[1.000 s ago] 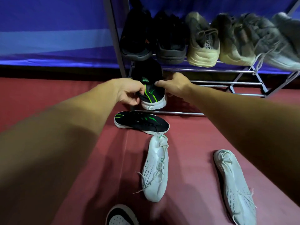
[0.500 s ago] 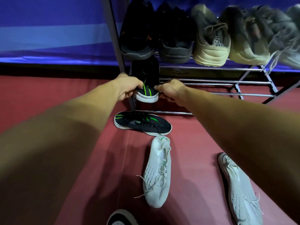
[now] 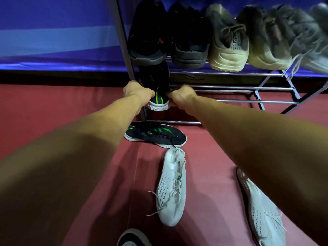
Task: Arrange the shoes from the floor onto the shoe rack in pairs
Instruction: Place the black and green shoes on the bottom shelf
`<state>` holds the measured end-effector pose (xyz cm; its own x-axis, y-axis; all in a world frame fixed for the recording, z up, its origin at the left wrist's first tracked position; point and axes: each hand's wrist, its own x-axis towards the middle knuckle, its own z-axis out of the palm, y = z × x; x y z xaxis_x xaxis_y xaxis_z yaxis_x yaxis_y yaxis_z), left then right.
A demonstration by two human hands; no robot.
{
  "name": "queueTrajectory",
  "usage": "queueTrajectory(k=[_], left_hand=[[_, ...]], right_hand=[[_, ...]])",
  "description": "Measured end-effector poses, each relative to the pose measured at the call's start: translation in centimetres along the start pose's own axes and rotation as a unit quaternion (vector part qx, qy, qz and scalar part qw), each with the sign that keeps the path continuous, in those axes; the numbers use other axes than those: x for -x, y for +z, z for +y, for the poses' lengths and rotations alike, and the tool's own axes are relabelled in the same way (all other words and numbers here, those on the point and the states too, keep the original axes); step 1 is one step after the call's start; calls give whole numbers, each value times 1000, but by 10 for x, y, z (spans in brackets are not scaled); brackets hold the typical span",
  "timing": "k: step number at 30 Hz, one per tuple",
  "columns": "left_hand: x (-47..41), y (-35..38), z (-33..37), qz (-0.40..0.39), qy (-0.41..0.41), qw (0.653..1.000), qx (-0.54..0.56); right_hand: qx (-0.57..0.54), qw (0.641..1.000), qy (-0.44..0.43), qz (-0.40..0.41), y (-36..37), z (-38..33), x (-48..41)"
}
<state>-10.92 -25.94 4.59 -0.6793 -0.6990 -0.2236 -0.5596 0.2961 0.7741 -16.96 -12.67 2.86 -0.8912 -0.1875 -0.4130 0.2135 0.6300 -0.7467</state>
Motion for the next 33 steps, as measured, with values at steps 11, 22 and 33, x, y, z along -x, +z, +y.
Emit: queueTrajectory(k=[11, 22, 33], left_hand=[[27, -7, -2, -103, 9, 995, -12], [37, -7, -50, -172, -10, 984, -52], [15, 36, -119, -210, -82, 972, -66]], right_hand=[[65, 996, -7, -60, -21, 4, 29], [250, 964, -22, -91, -15, 30, 40], [336, 929, 28, -150, 20, 78, -14]])
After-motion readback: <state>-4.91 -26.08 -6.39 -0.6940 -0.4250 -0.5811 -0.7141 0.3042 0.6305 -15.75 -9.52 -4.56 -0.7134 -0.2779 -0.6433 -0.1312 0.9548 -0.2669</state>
